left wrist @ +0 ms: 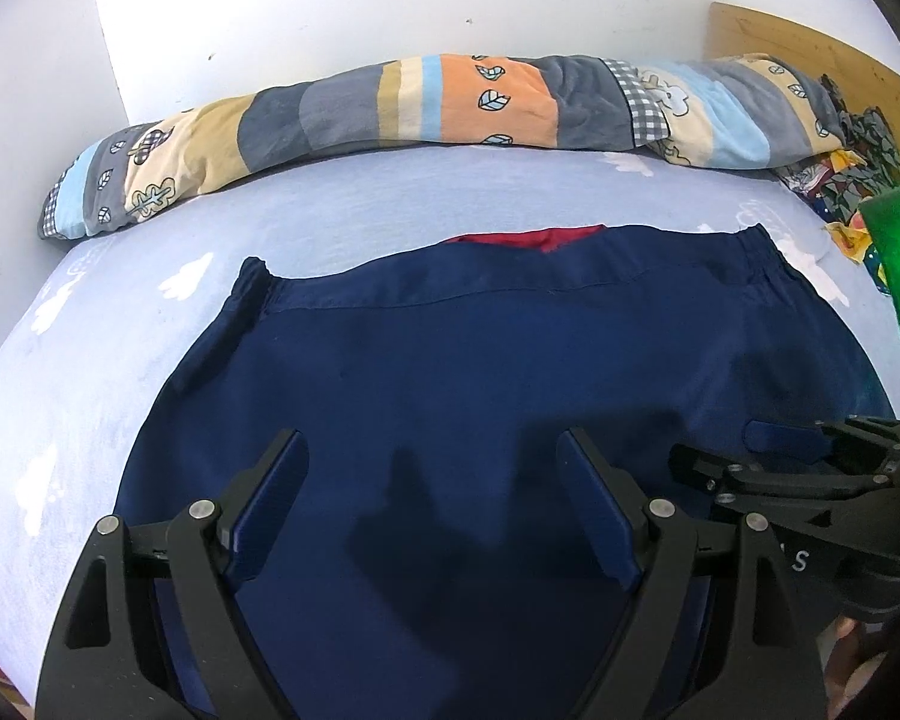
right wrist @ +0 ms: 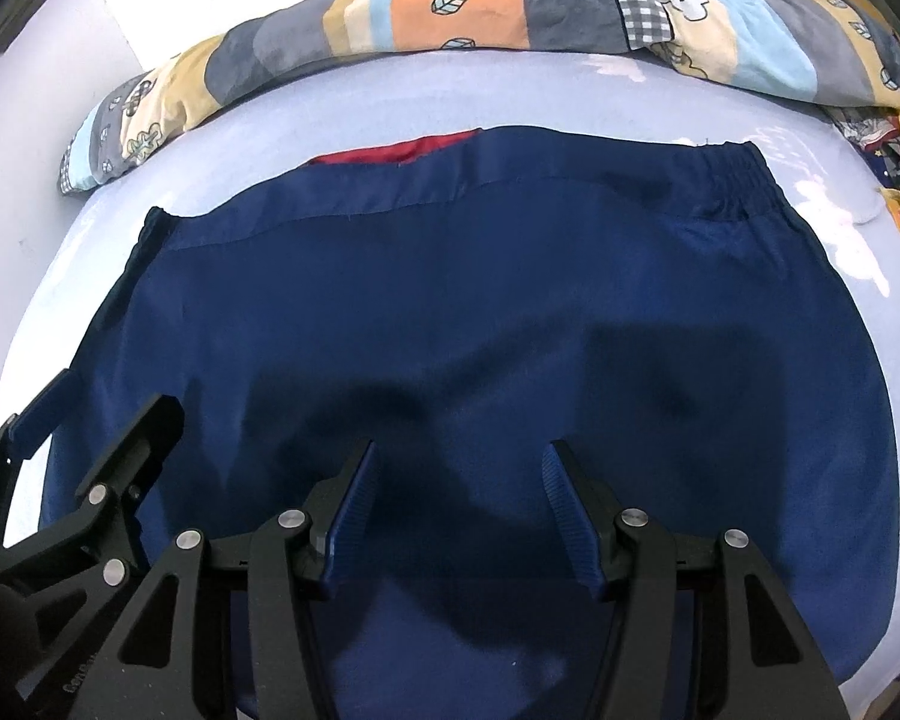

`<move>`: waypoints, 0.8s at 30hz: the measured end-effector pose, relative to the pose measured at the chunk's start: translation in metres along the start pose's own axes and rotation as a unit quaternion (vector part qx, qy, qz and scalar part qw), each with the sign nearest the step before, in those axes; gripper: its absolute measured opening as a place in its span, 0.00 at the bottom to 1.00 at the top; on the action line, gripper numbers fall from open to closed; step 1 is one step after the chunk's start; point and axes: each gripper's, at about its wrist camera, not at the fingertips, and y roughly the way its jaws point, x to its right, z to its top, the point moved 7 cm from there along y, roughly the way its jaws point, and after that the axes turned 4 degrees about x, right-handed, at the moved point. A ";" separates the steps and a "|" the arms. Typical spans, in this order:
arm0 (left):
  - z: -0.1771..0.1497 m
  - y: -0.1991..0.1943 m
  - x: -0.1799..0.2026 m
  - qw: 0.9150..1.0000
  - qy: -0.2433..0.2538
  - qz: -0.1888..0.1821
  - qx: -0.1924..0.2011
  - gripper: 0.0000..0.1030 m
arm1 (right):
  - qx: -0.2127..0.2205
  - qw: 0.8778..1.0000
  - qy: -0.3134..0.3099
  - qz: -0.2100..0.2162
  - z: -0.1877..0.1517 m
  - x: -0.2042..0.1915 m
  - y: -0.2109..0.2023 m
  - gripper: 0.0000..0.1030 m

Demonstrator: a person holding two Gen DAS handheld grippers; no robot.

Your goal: Fold large clothes

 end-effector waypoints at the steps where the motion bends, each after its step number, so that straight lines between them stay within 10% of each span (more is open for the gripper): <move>1: 0.000 0.000 0.000 1.000 0.001 0.000 0.000 0.83 | -0.001 1.000 -0.001 0.000 0.000 0.000 0.001 0.57; 24: 0.001 -0.005 0.005 1.000 0.013 0.000 0.003 0.83 | 0.020 1.000 0.024 -0.003 0.006 0.024 -0.017 0.58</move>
